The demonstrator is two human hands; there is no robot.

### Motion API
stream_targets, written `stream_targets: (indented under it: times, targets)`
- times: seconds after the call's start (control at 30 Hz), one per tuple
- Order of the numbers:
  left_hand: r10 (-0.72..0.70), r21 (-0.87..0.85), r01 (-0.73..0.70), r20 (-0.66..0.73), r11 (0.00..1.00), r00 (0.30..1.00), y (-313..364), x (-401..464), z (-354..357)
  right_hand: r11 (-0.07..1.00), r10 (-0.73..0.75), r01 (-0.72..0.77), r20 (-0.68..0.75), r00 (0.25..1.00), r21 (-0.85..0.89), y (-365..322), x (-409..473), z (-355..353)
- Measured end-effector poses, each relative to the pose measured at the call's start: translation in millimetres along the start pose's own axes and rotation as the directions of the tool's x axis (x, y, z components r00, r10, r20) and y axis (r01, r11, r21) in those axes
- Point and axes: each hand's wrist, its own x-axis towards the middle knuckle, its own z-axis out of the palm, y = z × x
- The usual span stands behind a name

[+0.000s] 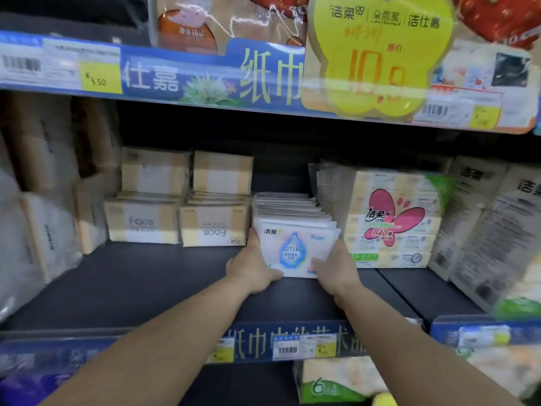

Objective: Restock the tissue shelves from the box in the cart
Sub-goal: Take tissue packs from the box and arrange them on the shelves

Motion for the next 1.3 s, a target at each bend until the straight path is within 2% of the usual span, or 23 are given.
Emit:
stream_targets:
  times: [0.17, 0.37, 0.5, 0.7, 0.83, 0.93, 1.03, 1.17, 1.23, 1.3]
  targets:
    - [-0.013, 0.056, 0.016, -0.054, 0.998, 0.998, -3.6, 1.7, 0.3, 0.989, -0.077, 0.091, 0.122, 0.989, -0.113, 0.8, -3.4, -8.6]
    - [-0.016, 0.103, 0.018, -0.02, 0.994, 1.0, -8.2, 7.0, 5.5, 0.971, -0.149, 0.155, 0.05, 0.988, -0.18, -2.3, -8.4, -9.8]
    - [-0.043, 0.113, 0.046, -0.025, 0.993, 0.999, -7.2, 8.9, 5.8, 0.965, -0.103, 0.112, 0.05, 0.993, -0.238, -6.0, -9.1, -10.1]
    - [-0.092, 0.025, 0.093, -0.009, 0.995, 0.996, -3.9, 5.1, -5.3, 0.952, 0.005, 0.009, 0.043, 0.999, -0.306, -11.9, -13.5, -14.4]
    - [-0.145, -0.056, 0.146, 0.034, 0.988, 0.989, -2.1, -7.9, -18.7, 0.959, 0.009, 0.011, 0.07, 0.998, -0.283, -10.9, -25.6, -25.8]
    - [-0.171, -0.043, 0.171, 0.01, 0.984, 0.985, 8.3, -27.7, -25.9, 0.949, -0.016, 0.046, 0.097, 0.995, -0.311, -13.9, -39.9, -42.9]
    - [-0.108, 0.009, 0.108, -0.067, 0.994, 0.992, 30.4, -53.5, -24.0, 0.946, -0.066, 0.096, 0.106, 0.992, -0.311, -11.7, -58.5, -71.0]
    - [-0.017, 0.271, 0.042, -0.092, 0.962, 0.996, 81.9, -103.6, 9.6, 0.896, -0.162, 0.205, 0.141, 0.977, -0.393, 7.9, -97.3, -137.8]
    - [0.065, 0.36, -0.04, -0.058, 0.932, 0.996, 117.4, -137.4, 42.6, 0.821, -0.204, 0.251, 0.148, 0.968, -0.512, 30.5, -117.2, -182.7]
    - [0.153, 0.396, -0.161, 0.05, 0.904, 0.987, 154.3, -168.7, 87.7, 0.771, -0.184, 0.24, 0.155, 0.971, -0.589, 63.1, -134.3, -230.8]
